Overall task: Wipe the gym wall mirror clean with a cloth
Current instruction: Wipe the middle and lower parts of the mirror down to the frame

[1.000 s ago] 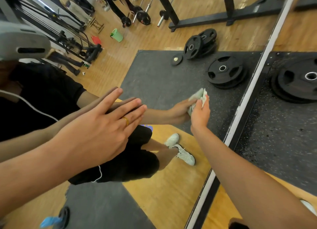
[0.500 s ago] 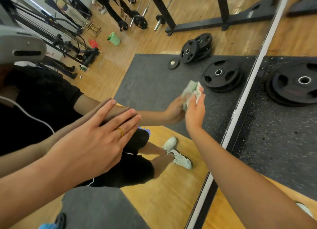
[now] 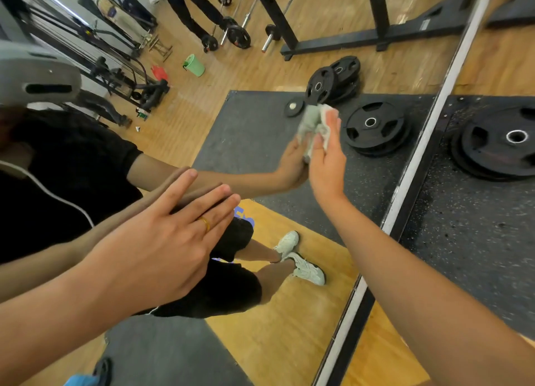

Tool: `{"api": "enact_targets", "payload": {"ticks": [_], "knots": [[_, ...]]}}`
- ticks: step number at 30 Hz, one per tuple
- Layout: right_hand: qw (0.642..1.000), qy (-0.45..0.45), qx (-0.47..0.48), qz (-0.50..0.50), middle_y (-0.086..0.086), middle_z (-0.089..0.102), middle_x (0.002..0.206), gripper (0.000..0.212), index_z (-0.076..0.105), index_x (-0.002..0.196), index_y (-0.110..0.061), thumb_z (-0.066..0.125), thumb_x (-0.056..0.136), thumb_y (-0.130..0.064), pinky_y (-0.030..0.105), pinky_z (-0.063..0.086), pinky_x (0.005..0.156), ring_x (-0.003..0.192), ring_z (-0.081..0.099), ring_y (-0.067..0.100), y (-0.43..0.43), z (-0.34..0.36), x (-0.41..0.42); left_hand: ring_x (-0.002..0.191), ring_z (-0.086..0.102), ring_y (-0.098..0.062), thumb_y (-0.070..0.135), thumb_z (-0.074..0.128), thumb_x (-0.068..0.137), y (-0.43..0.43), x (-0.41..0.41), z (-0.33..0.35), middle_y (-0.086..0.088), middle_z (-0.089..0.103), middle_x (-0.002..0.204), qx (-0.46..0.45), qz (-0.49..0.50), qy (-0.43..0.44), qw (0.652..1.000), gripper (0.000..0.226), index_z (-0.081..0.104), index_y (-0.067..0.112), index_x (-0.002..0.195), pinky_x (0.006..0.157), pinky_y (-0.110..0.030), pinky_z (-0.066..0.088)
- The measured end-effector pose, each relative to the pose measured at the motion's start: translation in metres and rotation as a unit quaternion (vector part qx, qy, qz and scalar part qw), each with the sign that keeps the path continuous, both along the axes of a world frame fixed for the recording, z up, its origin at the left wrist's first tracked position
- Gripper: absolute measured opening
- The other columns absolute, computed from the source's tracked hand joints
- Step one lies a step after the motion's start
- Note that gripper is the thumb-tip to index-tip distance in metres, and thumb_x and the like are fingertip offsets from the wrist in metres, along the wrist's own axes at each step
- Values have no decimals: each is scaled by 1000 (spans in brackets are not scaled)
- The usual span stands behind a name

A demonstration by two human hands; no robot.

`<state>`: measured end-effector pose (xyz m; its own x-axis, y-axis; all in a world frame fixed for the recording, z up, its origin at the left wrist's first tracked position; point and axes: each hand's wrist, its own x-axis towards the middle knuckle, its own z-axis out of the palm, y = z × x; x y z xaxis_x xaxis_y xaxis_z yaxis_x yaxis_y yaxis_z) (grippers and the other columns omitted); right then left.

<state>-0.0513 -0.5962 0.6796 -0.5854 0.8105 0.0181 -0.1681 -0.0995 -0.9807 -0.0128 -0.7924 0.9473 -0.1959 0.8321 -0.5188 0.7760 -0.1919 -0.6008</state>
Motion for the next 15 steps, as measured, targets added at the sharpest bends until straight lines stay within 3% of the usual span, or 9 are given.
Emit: {"api": "enact_targets", "payload": {"ticks": [2,4,6,8,11,13,15], "knots": [[987,-103,-120,5,9,41,162,50,35,160,-23,39,109,-23,42,35,120,147,42,29,21,-30,-5,151,33,-37,38,35,93,1,0,1,-22,40,159,2,-2,-2,1000,69,54,-6,143,124,-67,7],[970,-161,-183,6,13,47,156,49,40,157,-15,38,109,-22,41,35,117,142,45,33,39,-36,-7,150,35,-37,38,37,92,1,0,1,-22,41,158,2,-4,-3,1000,69,55,-6,142,123,-68,11],[978,-140,-152,1,12,47,157,48,38,158,-16,39,110,-21,39,36,116,141,47,32,44,-6,-7,150,34,-36,38,37,92,1,1,0,-22,41,158,1,-9,0,1000,70,55,-7,142,123,-68,10],[997,-33,-65,-4,9,48,156,49,38,158,-17,41,109,-19,39,37,116,142,48,28,35,49,-6,151,33,-37,38,36,92,1,1,0,-23,40,158,2,-5,-1,1000,70,54,-6,143,124,-68,8],[986,138,83,37,5,31,165,50,35,158,-7,42,109,-14,37,25,126,155,26,26,4,108,-3,151,33,-37,38,36,92,2,1,0,-22,39,159,4,-1,-6,1000,70,53,-6,144,124,-68,9],[979,146,132,47,0,24,164,51,31,159,-3,42,109,-8,30,16,128,158,15,25,-4,94,-3,150,34,-37,38,37,92,2,2,0,-22,39,159,3,-1,-11,1000,69,53,-6,143,124,-67,8],[992,82,89,27,-4,22,167,53,30,161,-12,40,109,-11,28,19,127,157,20,19,3,47,-4,150,34,-37,38,36,93,3,2,-1,-22,39,159,4,-4,-9,1000,69,53,-5,144,124,-66,6]]}}
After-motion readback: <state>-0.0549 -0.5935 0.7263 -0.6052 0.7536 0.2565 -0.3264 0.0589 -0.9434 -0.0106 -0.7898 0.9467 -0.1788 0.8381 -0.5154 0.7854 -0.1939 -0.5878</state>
